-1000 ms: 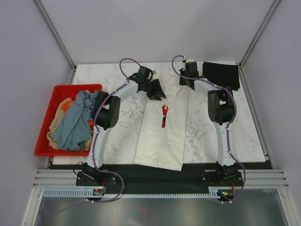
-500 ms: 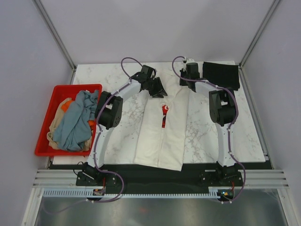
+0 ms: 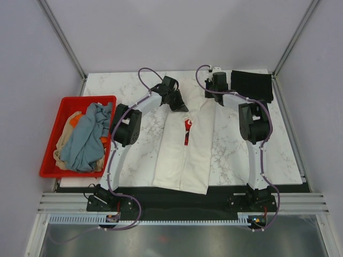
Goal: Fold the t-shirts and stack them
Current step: Fold the tshirt
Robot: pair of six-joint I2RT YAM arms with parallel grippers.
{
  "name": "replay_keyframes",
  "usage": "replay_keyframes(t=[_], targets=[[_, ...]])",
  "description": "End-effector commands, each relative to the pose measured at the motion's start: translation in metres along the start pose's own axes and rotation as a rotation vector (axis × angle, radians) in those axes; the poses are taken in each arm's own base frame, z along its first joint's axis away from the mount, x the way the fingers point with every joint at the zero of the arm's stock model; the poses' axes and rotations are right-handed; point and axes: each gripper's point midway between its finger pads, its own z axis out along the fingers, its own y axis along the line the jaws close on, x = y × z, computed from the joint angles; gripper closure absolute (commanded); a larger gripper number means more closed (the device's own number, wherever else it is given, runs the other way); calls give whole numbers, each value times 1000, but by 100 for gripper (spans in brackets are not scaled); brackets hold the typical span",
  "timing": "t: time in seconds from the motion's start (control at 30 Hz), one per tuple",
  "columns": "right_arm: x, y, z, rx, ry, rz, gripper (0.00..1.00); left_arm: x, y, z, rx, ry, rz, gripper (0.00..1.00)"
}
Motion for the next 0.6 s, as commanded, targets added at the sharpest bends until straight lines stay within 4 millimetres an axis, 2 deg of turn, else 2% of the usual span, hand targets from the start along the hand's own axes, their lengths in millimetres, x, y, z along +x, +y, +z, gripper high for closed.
replay_keyframes(t=[0.0,0.37,0.57], targets=[[-44,10,-17,-42,-118,-38,100,-19,-26,-12,39,-73,-4,98],[-67,16,-15,-78,-254,-73,100,-13,-35,-29,36,-86,-16,98],[-76,17,-9,-89,-331,-89,100,-7,-28,-35,8,-90,-34,98]])
